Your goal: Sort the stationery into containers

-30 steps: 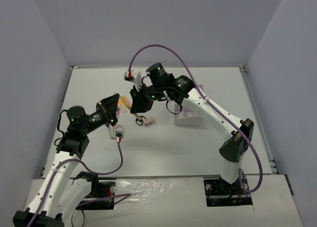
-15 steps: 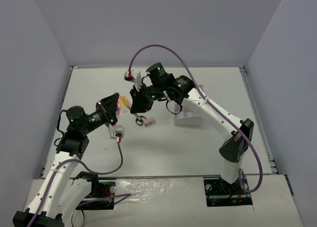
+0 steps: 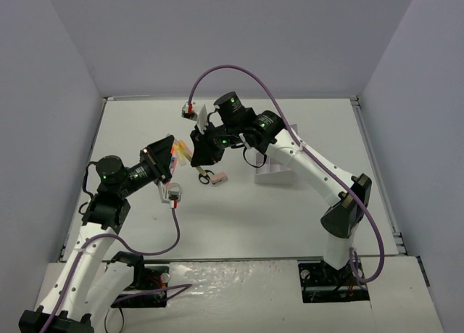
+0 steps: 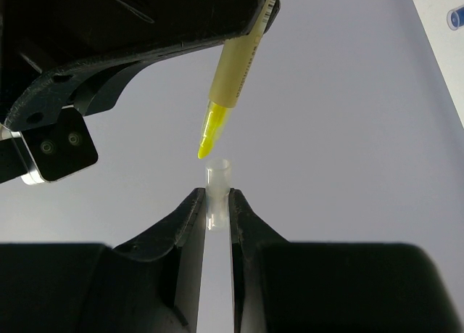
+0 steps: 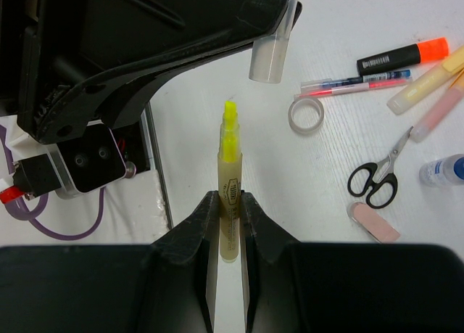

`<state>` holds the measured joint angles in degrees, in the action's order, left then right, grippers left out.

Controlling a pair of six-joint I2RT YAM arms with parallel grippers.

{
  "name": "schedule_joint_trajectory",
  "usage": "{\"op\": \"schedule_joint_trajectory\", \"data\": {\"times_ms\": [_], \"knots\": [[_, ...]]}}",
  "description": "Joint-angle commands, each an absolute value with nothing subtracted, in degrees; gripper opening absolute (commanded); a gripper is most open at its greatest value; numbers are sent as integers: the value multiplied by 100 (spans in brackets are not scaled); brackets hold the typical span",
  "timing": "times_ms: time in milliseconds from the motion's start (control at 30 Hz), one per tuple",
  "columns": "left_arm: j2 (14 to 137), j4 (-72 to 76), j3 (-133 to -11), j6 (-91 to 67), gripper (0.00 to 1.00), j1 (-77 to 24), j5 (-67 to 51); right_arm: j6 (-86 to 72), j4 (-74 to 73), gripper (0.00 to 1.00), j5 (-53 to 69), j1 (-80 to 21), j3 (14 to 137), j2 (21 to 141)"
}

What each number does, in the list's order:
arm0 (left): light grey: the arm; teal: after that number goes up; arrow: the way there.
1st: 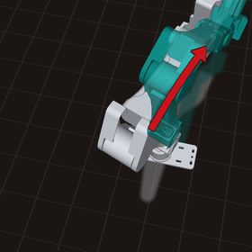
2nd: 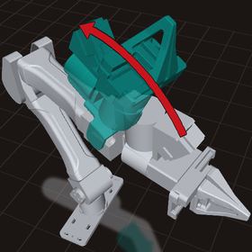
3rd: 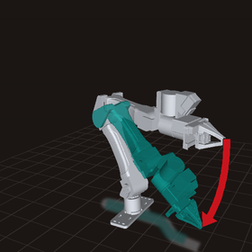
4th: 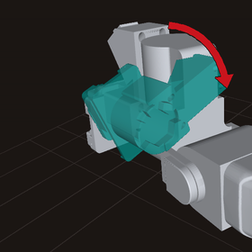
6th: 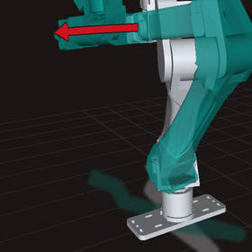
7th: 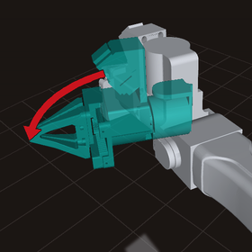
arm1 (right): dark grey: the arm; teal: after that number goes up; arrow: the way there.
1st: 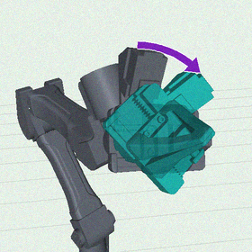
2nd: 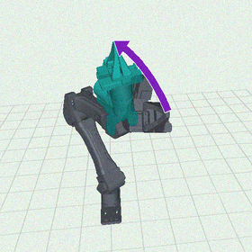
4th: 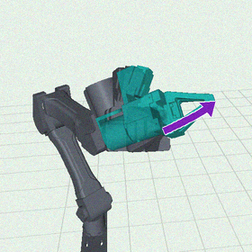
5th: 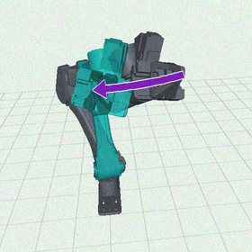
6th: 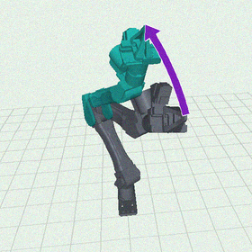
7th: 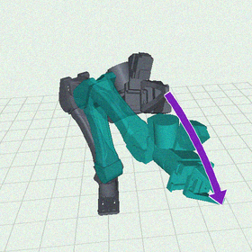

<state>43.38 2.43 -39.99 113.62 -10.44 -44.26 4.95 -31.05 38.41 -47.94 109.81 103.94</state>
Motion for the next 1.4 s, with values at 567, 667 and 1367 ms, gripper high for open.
{"op": "schedule_joint_trajectory", "data": {"times_ms": [567,667,1367], "knots": [[4173,299,-4351,13843,0,-1066,-4854,446,-2881,0,3999,-4746,11125,10389],[4152,293,-4342,13843,0,-1067,-4846,431,-2874,0,4005,-4746,11118,10397],[4131,247,-4315,13989,0,-1064,-4886,400,-2874,0,4030,-4741,11118,10441]]}}
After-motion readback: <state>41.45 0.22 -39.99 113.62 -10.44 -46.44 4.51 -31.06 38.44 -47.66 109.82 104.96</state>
